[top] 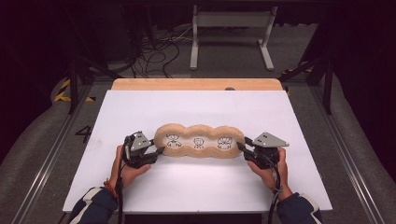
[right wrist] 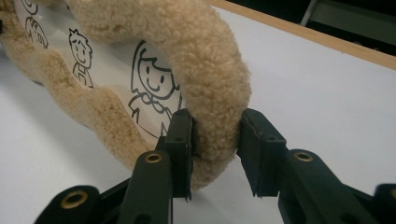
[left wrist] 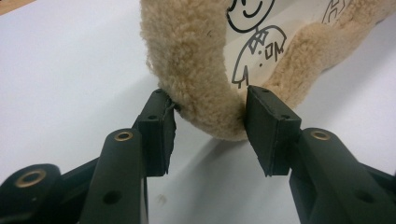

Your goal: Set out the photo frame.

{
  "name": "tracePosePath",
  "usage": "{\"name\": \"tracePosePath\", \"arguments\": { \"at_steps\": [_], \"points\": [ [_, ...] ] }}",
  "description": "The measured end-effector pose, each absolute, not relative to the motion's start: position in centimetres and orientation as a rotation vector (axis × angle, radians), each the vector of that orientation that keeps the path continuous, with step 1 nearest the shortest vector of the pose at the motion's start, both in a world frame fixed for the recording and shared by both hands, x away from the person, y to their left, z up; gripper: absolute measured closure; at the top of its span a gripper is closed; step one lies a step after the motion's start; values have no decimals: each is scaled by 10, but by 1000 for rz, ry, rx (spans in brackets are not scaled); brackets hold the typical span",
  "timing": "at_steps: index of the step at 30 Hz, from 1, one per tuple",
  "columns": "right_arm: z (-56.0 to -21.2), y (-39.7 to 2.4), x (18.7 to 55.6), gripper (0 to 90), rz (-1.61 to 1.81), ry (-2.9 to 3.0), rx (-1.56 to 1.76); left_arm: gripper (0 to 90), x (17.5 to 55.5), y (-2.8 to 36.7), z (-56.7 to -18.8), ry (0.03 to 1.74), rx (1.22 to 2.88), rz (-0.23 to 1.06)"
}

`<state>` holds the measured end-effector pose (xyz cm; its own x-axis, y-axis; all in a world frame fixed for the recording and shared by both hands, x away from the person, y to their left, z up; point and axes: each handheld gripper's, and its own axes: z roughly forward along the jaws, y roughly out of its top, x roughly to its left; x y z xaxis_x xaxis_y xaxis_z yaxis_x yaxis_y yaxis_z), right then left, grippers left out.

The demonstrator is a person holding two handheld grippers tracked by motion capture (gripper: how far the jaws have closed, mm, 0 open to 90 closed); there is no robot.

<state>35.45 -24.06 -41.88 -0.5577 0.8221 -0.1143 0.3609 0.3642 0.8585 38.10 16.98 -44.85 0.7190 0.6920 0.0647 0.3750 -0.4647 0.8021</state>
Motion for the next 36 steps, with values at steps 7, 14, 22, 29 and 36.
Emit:
{"name": "tracePosePath", "arguments": {
  "at_steps": [7, 14, 22, 29, 36],
  "points": [
    [-418, -240, 355, 656, 1111, 2094, 1011, 528, 381, 169, -449, 802, 2107, 490],
    [-419, -238, 357, 653, 1100, 2078, 1010, 531, 380, 169, -448, 791, 2118, 500],
    [-417, -238, 354, 642, 1110, 2052, 994, 509, 378, 171, -445, 775, 2119, 532],
    [-417, -239, 355, 635, 1115, 2056, 995, 496, 377, 171, -444, 763, 2122, 547],
    [-414, -239, 354, 568, 1135, 2062, 986, 471, 376, 175, -439, 762, 2099, 582]
  ]
}}
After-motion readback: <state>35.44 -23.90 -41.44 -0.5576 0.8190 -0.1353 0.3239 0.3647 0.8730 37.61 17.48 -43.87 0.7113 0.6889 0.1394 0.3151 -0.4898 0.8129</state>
